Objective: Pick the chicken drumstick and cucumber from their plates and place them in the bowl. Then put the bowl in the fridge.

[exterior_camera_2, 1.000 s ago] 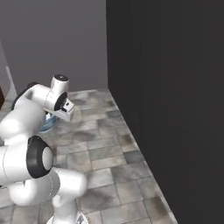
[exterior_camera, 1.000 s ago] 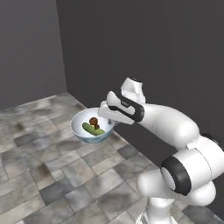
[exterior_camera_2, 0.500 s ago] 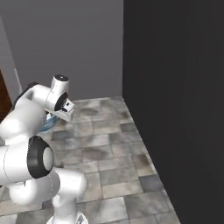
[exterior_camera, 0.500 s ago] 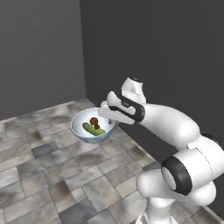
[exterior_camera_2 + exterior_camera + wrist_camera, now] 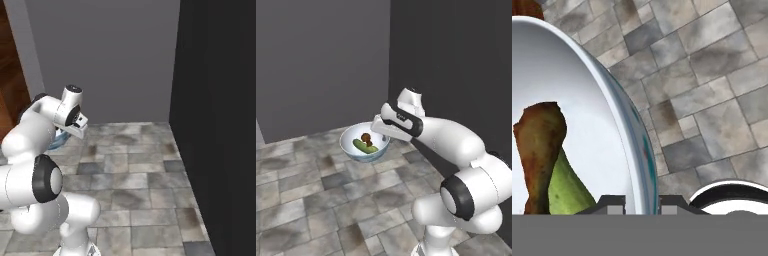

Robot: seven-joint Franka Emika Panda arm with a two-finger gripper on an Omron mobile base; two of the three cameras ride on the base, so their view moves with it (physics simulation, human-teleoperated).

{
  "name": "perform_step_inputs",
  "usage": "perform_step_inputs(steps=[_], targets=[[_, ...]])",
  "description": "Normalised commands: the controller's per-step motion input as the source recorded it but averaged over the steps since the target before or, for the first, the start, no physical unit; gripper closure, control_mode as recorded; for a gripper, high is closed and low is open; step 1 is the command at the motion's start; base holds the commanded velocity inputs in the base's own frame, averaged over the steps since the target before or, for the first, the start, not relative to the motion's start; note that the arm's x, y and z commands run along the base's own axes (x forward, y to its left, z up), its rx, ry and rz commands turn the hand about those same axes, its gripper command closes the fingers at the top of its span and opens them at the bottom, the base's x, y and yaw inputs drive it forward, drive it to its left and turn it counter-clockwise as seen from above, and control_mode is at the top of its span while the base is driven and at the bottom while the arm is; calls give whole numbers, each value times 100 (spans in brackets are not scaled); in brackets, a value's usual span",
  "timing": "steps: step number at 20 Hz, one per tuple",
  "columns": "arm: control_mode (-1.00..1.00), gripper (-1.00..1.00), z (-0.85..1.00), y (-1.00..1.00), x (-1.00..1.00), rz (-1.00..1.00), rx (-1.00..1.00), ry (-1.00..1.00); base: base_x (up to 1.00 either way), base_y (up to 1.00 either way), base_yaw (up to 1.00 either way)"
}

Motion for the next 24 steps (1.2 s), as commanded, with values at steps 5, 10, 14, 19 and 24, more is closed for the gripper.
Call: perform_step_inputs(steps=[5,10,14,19,24], targets=[[100,100,0,0,0,0,0,0,65,16,46],[100,100,0,0,0,0,0,0,62,14,49],[100,100,0,0,0,0,0,0,93,1,20],[100,100,0,0,0,0,0,0,94,0,19],[100,100,0,0,0,0,0,0,86,1,34]])
